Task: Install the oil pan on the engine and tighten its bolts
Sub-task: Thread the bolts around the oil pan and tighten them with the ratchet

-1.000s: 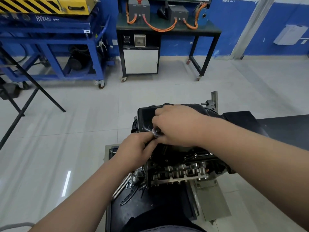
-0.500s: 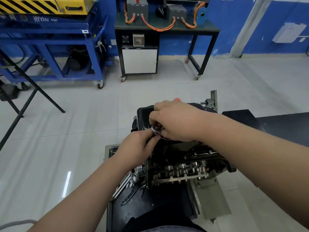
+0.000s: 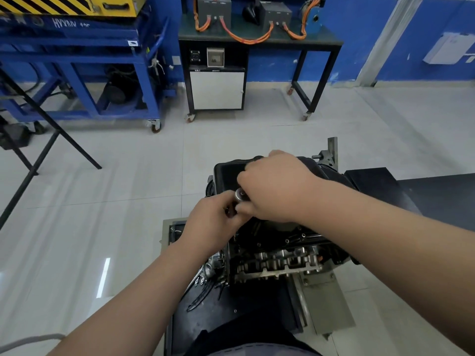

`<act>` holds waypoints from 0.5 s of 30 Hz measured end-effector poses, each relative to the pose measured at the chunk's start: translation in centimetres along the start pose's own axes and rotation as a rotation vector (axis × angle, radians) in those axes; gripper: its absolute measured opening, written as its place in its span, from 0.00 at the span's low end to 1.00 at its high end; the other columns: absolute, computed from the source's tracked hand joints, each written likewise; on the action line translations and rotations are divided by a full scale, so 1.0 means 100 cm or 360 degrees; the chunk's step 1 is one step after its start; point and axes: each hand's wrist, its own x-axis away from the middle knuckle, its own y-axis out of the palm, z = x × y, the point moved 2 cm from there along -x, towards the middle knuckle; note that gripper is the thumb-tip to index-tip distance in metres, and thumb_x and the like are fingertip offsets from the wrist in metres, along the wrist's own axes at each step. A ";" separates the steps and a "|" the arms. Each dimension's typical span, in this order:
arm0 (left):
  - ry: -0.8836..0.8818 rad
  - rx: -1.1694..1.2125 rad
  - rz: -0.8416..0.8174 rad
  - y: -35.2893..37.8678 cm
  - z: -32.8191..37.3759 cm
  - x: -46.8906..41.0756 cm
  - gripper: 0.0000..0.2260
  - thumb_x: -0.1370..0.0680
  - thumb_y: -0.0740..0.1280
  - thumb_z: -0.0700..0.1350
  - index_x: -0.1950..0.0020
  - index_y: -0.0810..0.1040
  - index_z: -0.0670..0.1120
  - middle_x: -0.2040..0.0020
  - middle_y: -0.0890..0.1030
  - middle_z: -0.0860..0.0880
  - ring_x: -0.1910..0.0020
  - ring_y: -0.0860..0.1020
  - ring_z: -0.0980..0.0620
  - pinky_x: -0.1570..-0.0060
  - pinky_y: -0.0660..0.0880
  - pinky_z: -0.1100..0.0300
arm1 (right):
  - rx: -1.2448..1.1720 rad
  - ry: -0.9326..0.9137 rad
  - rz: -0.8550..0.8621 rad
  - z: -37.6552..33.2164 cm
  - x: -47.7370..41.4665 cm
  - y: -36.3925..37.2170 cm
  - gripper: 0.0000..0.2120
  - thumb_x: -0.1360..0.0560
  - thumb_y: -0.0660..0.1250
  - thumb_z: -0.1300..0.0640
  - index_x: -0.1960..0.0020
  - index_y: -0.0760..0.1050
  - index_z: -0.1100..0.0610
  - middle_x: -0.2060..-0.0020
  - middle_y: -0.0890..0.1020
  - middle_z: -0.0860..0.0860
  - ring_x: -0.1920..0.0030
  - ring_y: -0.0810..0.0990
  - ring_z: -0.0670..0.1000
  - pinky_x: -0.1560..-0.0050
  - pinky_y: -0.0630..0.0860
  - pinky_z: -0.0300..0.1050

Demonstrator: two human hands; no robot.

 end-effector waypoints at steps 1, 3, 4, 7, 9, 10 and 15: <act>-0.0046 -0.0005 0.0019 0.001 0.000 -0.001 0.08 0.33 0.59 0.58 0.70 0.68 0.57 0.72 0.73 0.59 0.73 0.67 0.56 0.74 0.62 0.61 | -0.0052 0.0167 -0.0042 0.000 0.001 0.000 0.21 0.27 0.57 0.37 0.67 0.68 0.52 0.67 0.74 0.49 0.70 0.70 0.50 0.68 0.61 0.43; -0.0003 0.0001 0.0013 0.002 0.001 -0.001 0.09 0.30 0.61 0.51 0.71 0.70 0.59 0.71 0.74 0.60 0.74 0.69 0.57 0.75 0.61 0.63 | -0.0214 0.0407 -0.0152 0.001 0.002 0.002 0.25 0.28 0.56 0.33 0.71 0.66 0.52 0.72 0.69 0.49 0.73 0.65 0.48 0.73 0.57 0.41; 0.0070 0.0026 -0.0010 0.002 0.000 -0.001 0.13 0.28 0.62 0.48 0.72 0.69 0.58 0.72 0.74 0.59 0.74 0.68 0.58 0.75 0.61 0.64 | -0.0227 0.0388 -0.0175 0.002 0.002 0.002 0.23 0.28 0.57 0.34 0.70 0.67 0.52 0.72 0.69 0.48 0.72 0.68 0.48 0.73 0.58 0.41; 0.0251 0.0126 -0.0122 0.000 -0.001 0.000 0.15 0.24 0.64 0.49 0.71 0.66 0.57 0.75 0.68 0.55 0.75 0.64 0.57 0.74 0.60 0.64 | -0.0187 -0.0001 -0.0180 0.005 0.000 0.001 0.09 0.27 0.63 0.46 0.56 0.73 0.52 0.58 0.75 0.49 0.57 0.77 0.52 0.65 0.67 0.44; 0.0246 0.0092 -0.0153 0.000 -0.002 0.000 0.13 0.24 0.63 0.51 0.68 0.68 0.57 0.76 0.68 0.55 0.75 0.64 0.56 0.73 0.62 0.63 | -0.0171 -0.0132 -0.0168 0.011 0.000 0.000 0.12 0.27 0.64 0.49 0.46 0.73 0.51 0.50 0.73 0.50 0.50 0.75 0.53 0.53 0.71 0.48; 0.0205 0.0061 -0.0134 0.000 -0.002 0.000 0.12 0.24 0.62 0.53 0.68 0.68 0.58 0.75 0.69 0.56 0.75 0.65 0.56 0.74 0.62 0.63 | -0.0166 -0.0112 -0.0133 0.011 0.000 0.000 0.12 0.27 0.64 0.47 0.46 0.73 0.51 0.51 0.73 0.50 0.50 0.75 0.53 0.52 0.70 0.48; -0.0007 -0.0027 0.0015 -0.001 -0.003 -0.001 0.04 0.36 0.55 0.49 0.71 0.68 0.55 0.73 0.73 0.54 0.74 0.66 0.54 0.76 0.60 0.64 | -0.0237 0.0416 -0.0075 -0.008 0.004 0.007 0.23 0.28 0.56 0.35 0.70 0.67 0.52 0.72 0.68 0.47 0.72 0.68 0.48 0.73 0.56 0.41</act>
